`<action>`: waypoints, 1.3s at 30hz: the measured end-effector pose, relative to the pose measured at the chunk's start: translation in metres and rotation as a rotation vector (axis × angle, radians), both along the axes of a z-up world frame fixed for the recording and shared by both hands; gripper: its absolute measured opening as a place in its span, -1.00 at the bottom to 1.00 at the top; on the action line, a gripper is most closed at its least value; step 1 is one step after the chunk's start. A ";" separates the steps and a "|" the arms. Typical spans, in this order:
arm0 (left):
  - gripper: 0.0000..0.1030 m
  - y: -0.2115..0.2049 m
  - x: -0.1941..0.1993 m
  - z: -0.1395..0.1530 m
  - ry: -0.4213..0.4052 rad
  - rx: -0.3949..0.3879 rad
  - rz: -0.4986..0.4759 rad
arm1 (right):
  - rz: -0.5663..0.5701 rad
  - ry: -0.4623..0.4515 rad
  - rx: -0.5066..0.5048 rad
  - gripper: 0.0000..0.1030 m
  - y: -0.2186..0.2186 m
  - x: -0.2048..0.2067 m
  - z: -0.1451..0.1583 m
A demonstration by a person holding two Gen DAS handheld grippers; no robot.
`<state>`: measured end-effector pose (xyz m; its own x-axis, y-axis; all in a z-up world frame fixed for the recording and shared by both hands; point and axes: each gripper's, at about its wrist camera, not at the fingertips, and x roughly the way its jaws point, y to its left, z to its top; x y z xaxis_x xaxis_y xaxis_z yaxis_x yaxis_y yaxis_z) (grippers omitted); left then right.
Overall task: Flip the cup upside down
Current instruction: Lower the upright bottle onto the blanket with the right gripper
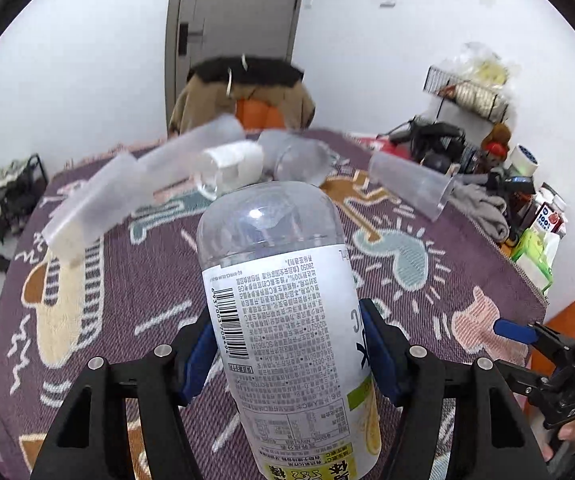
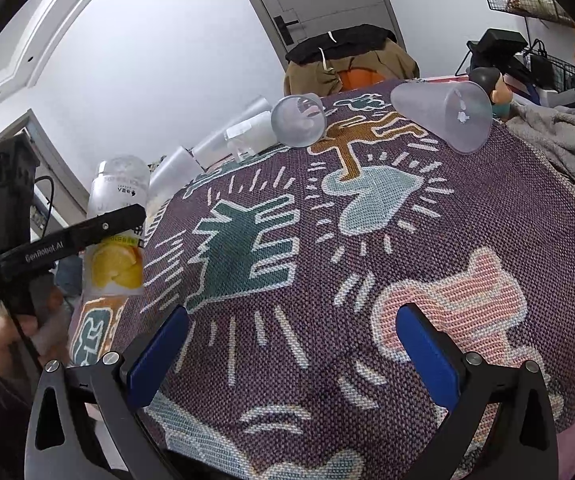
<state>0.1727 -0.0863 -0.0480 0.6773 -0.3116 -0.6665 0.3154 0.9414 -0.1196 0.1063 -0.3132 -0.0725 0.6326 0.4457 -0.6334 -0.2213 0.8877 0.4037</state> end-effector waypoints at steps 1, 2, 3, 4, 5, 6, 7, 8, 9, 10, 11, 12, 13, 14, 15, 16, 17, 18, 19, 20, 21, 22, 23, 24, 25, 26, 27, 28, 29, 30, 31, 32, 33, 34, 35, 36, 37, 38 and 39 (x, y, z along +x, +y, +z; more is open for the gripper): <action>0.31 -0.001 0.000 -0.003 -0.014 -0.003 -0.005 | 0.003 -0.001 0.003 1.00 0.001 0.002 0.001; 0.31 -0.001 0.000 -0.005 -0.021 -0.008 -0.009 | 0.006 0.002 0.009 1.00 0.002 0.005 0.002; 0.31 -0.001 0.000 -0.008 -0.026 -0.021 -0.017 | 0.010 0.006 0.019 1.00 0.003 0.010 0.003; 0.31 -0.002 0.000 -0.011 -0.028 -0.032 -0.026 | 0.012 0.007 0.027 1.00 0.003 0.013 0.004; 0.31 -0.002 0.000 -0.014 -0.032 -0.036 -0.032 | 0.016 0.006 0.036 1.00 0.004 0.018 0.005; 0.31 -0.003 -0.001 -0.016 -0.036 -0.041 -0.039 | 0.020 0.007 0.042 1.00 0.006 0.024 0.008; 0.31 -0.004 -0.001 -0.018 -0.043 -0.051 -0.054 | 0.023 0.008 0.044 1.00 0.008 0.029 0.009; 0.31 -0.004 -0.002 -0.019 -0.049 -0.058 -0.067 | 0.031 0.012 0.051 1.00 0.010 0.034 0.010; 0.31 -0.005 -0.004 -0.021 -0.060 -0.068 -0.084 | 0.041 0.022 0.065 1.00 0.013 0.044 0.011; 0.31 -0.005 -0.005 -0.022 -0.069 -0.079 -0.103 | 0.043 0.031 0.075 1.00 0.014 0.050 0.011; 0.31 -0.005 -0.006 -0.024 -0.070 -0.088 -0.114 | 0.049 0.044 0.090 1.00 0.016 0.058 0.011; 0.31 -0.005 -0.006 -0.026 -0.069 -0.097 -0.125 | 0.061 0.062 0.111 1.00 0.019 0.068 0.009; 0.31 -0.006 -0.005 -0.028 -0.066 -0.104 -0.136 | 0.070 0.076 0.119 1.00 0.022 0.075 0.007; 0.31 -0.006 -0.005 -0.029 -0.066 -0.107 -0.145 | 0.083 0.091 0.128 1.00 0.025 0.082 0.005; 0.31 -0.006 -0.005 -0.030 -0.065 -0.109 -0.154 | 0.106 0.108 0.137 1.00 0.030 0.092 0.003; 0.31 -0.006 -0.005 -0.031 -0.063 -0.113 -0.164 | 0.117 0.118 0.140 1.00 0.034 0.098 0.002; 0.31 -0.006 -0.005 -0.032 -0.058 -0.117 -0.173 | 0.124 0.128 0.142 1.00 0.037 0.104 0.000; 0.31 -0.006 -0.004 -0.032 -0.053 -0.123 -0.181 | 0.137 0.142 0.151 0.99 0.041 0.112 -0.003; 0.31 -0.006 -0.003 -0.033 -0.047 -0.132 -0.192 | 0.147 0.152 0.164 0.99 0.044 0.118 -0.005; 0.31 -0.007 -0.003 -0.034 -0.044 -0.136 -0.200 | 0.159 0.163 0.183 0.98 0.046 0.123 -0.008; 0.31 -0.007 -0.002 -0.034 -0.038 -0.137 -0.208 | 0.169 0.175 0.198 0.96 0.048 0.127 -0.010; 0.31 -0.007 -0.001 -0.034 -0.036 -0.138 -0.215 | 0.181 0.186 0.209 0.94 0.051 0.132 -0.012; 0.31 -0.008 -0.001 -0.034 -0.035 -0.143 -0.223 | 0.193 0.196 0.218 0.92 0.052 0.135 -0.014; 0.31 -0.007 -0.001 -0.034 -0.036 -0.147 -0.229 | 0.208 0.205 0.236 0.89 0.054 0.138 -0.016; 0.31 -0.007 -0.001 -0.034 -0.034 -0.150 -0.235 | 0.217 0.209 0.253 0.87 0.054 0.139 -0.016; 0.31 -0.008 0.000 -0.034 -0.029 -0.149 -0.244 | 0.227 0.212 0.274 0.87 0.055 0.140 -0.016; 0.31 -0.008 0.000 -0.035 -0.024 -0.150 -0.252 | 0.244 0.212 0.300 0.87 0.054 0.140 -0.016; 0.31 -0.008 0.001 -0.035 -0.019 -0.147 -0.258 | 0.253 0.206 0.308 0.87 0.055 0.139 -0.014; 0.31 -0.009 0.001 -0.036 -0.017 -0.140 -0.260 | 0.260 0.195 0.305 0.87 0.055 0.137 -0.011; 0.31 -0.010 0.000 -0.036 -0.018 -0.136 -0.261 | 0.264 0.177 0.292 0.87 0.056 0.134 -0.008; 0.30 -0.010 -0.001 -0.036 -0.022 -0.129 -0.262 | 0.267 0.168 0.290 0.87 0.056 0.131 -0.005; 0.30 -0.010 -0.001 -0.035 -0.021 -0.128 -0.264 | 0.275 0.165 0.295 0.87 0.056 0.130 -0.003; 0.30 -0.011 -0.001 -0.035 -0.028 -0.113 -0.256 | 0.283 0.165 0.297 0.87 0.056 0.128 -0.002; 0.30 -0.011 -0.002 -0.034 -0.040 -0.095 -0.241 | 0.291 0.163 0.292 0.87 0.057 0.126 -0.001; 0.30 -0.010 -0.003 -0.033 -0.058 -0.078 -0.224 | 0.299 0.155 0.275 0.87 0.060 0.123 0.001; 0.30 -0.009 -0.003 -0.032 -0.073 -0.063 -0.213 | 0.305 0.148 0.255 0.87 0.062 0.120 0.003; 0.30 -0.010 -0.003 -0.031 -0.090 -0.038 -0.198 | 0.309 0.145 0.242 0.87 0.063 0.118 0.004; 0.30 -0.010 -0.004 -0.031 -0.104 -0.014 -0.192 | 0.311 0.145 0.235 0.87 0.064 0.116 0.004; 0.29 -0.011 -0.004 -0.031 -0.115 0.008 -0.186 | 0.304 0.148 0.225 0.87 0.064 0.114 0.004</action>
<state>0.1684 -0.0971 -0.0791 0.6803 -0.4335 -0.5910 0.4950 0.8664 -0.0657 0.2204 -0.2495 -0.0682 0.3600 0.7363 -0.5730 -0.3855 0.6767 0.6273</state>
